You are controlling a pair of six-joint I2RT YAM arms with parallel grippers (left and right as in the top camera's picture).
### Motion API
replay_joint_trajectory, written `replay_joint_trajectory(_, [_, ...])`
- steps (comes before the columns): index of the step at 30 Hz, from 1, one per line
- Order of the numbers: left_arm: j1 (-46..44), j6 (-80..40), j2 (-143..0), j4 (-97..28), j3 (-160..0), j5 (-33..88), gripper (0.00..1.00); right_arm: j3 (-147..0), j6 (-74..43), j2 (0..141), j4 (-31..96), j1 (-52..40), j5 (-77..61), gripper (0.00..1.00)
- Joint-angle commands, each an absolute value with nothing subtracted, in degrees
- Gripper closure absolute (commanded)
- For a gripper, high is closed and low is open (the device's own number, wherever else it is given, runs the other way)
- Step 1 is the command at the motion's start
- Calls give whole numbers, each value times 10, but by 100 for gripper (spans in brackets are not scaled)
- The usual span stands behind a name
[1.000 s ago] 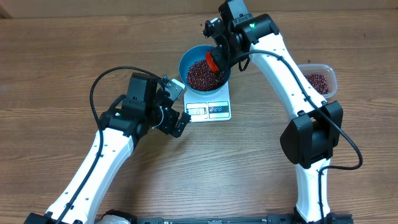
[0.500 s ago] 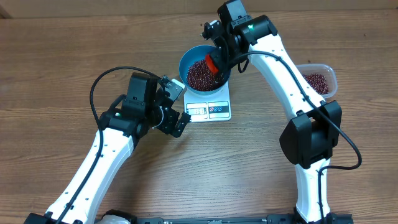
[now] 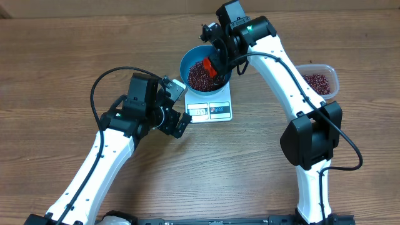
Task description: Scoop item into bowl and weigh 150g on scale
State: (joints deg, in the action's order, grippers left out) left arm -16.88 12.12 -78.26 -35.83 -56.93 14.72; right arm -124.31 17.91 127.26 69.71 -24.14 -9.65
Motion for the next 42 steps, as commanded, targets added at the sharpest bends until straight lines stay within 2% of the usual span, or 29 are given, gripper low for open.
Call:
replay_joint_trajectory(1, [-169,116,-787,-358,-568,148,0,-1246,165,1280,696,-243,-119,96])
replay_joint_trajectory(20, [-169,116,-787,-358,-568,148,0,-1369,163,1278,800,-166,-268,96])
replay_joint_trajectory(42, [-169,116,-787,-358,-568,148,0,-1370,166,1260,841,-150,-272,96])
